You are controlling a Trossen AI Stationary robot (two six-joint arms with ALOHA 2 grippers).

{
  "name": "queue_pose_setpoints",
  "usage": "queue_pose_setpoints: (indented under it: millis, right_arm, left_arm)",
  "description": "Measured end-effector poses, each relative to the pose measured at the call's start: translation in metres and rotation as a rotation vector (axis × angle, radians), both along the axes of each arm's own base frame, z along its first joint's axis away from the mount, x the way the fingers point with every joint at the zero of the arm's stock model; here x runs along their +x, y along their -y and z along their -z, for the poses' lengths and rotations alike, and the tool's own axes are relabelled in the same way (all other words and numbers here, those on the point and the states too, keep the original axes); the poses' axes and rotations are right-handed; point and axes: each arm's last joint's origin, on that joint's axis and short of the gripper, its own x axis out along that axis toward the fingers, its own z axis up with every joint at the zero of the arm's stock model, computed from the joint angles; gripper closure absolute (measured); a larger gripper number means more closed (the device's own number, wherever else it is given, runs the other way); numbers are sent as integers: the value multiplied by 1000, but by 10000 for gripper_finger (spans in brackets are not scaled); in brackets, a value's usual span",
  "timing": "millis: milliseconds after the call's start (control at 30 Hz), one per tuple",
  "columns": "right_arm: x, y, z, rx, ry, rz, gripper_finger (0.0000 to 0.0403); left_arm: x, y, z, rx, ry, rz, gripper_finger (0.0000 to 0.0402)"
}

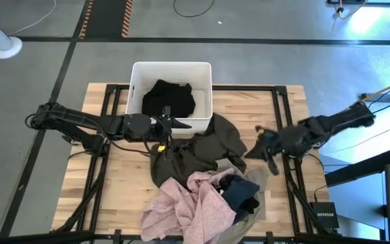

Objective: Sort clothes
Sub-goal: Put the black boxer short into the white laundry bin

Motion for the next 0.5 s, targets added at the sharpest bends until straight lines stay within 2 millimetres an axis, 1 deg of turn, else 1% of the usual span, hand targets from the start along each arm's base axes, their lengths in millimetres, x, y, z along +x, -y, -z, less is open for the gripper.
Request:
queue_pose_setpoints:
  millis: [133, 233, 400, 500]
  right_arm:
    - [9, -33, 4, -3, -68, -79, 384]
    - [14, -56, 16, 9, -142, -128, 384]
    - [18, -97, 34, 90, -247, -239, 384]
    - [23, -117, 47, 98, -278, -285, 384]
  left_arm:
    - [0, 0, 0, 0, 0, 0, 196]
    - [0, 0, 0, 0, 1, 0, 196]
    - [0, 0, 0, 0, 2, -1, 196]
    - [0, 0, 0, 3, 2, -1, 196]
